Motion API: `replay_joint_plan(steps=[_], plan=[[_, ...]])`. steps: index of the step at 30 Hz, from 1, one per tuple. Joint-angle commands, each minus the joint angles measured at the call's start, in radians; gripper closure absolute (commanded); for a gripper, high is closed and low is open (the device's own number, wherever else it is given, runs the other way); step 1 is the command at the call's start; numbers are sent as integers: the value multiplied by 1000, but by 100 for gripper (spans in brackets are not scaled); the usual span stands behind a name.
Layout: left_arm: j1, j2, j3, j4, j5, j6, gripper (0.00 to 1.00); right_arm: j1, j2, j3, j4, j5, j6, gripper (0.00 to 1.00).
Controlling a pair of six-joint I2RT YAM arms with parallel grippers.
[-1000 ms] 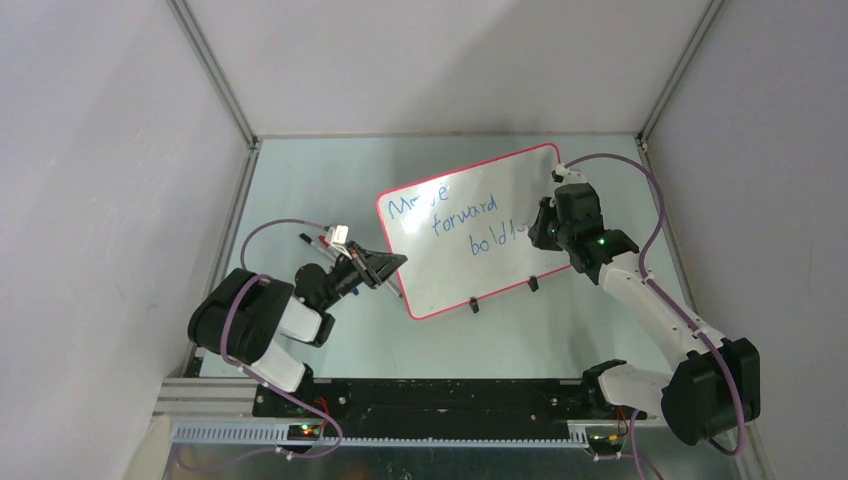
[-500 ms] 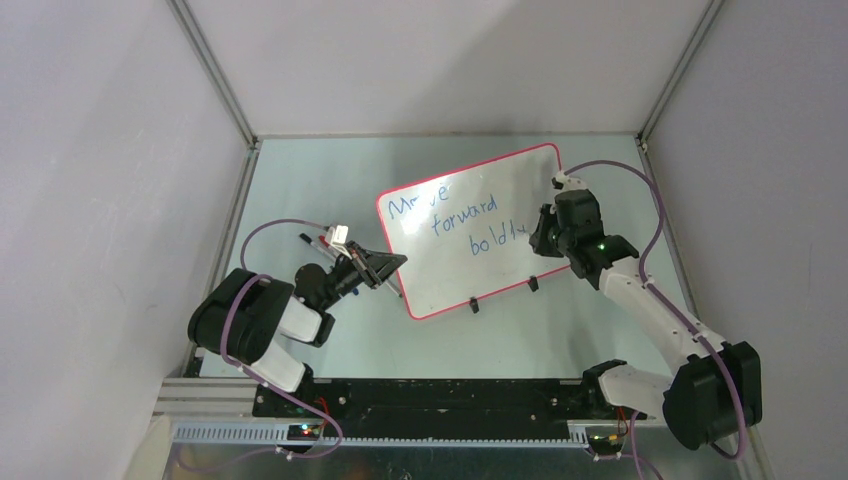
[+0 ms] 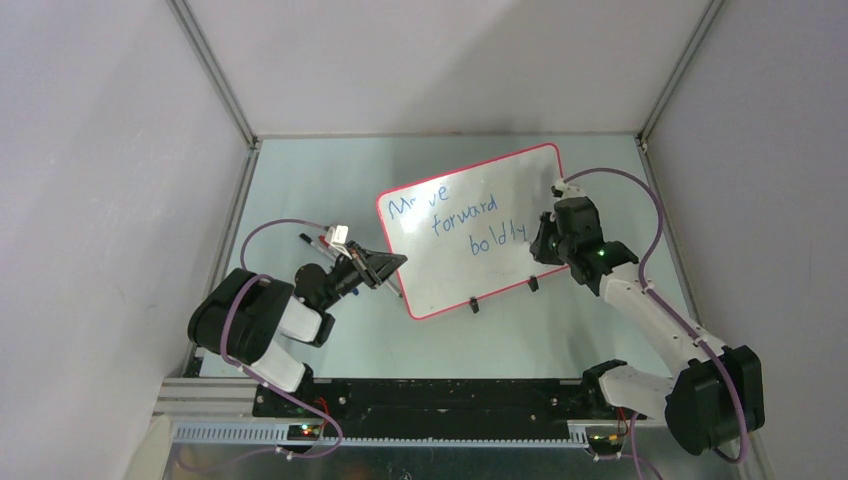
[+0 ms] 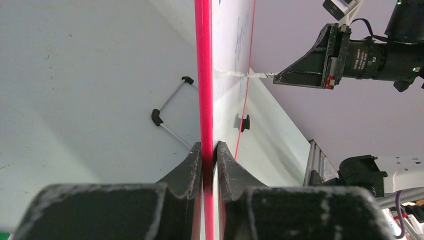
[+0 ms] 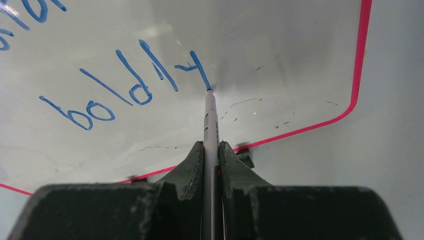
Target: Write a sentence on the whiteboard
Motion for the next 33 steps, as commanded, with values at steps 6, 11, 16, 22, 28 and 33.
replay_joint_plan(steps=[6,11,16,22,28,33], plan=[[-2,-8,2,22,-26,68,100,35,-3,-21,31,-11,16,100],[-3,-8,1,22,-27,68,100,40,1,-17,60,-30,22,100],[-3,-8,1,22,-27,69,100,43,7,4,59,-34,22,100],[-2,-7,1,22,-26,68,100,44,-12,13,52,-37,20,100],[-2,-8,1,22,-25,68,100,45,-33,14,42,-49,19,100],[2,-6,2,22,-23,65,100,45,-126,18,13,-53,10,100]])
